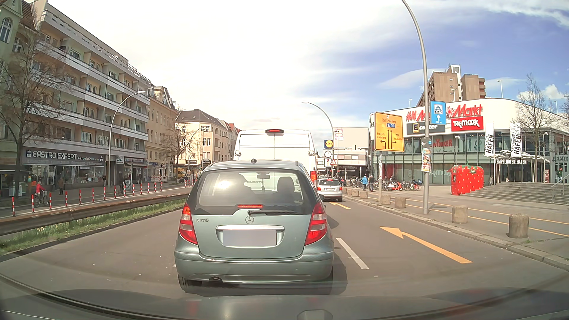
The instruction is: Follow the waypoints while adhering to traffic rules and regulations
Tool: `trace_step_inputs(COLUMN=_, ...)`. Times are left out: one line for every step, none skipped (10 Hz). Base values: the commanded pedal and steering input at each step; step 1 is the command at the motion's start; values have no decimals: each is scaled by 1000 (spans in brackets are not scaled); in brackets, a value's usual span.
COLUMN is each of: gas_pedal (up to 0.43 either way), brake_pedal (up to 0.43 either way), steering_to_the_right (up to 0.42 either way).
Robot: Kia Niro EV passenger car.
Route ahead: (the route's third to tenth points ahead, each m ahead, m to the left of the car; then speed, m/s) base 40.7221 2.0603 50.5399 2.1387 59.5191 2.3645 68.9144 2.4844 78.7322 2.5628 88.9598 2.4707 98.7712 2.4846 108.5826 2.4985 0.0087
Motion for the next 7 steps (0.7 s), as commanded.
trace_step_inputs(gas_pedal=0, brake_pedal=421, steering_to_the_right=-12)
trace_step_inputs(gas_pedal=0, brake_pedal=421, steering_to_the_right=-13)
trace_step_inputs(gas_pedal=0, brake_pedal=421, steering_to_the_right=-12)
trace_step_inputs(gas_pedal=0, brake_pedal=421, steering_to_the_right=-12)
trace_step_inputs(gas_pedal=0, brake_pedal=421, steering_to_the_right=-12)
trace_step_inputs(gas_pedal=0, brake_pedal=421, steering_to_the_right=-12)
trace_step_inputs(gas_pedal=0, brake_pedal=421, steering_to_the_right=-12)
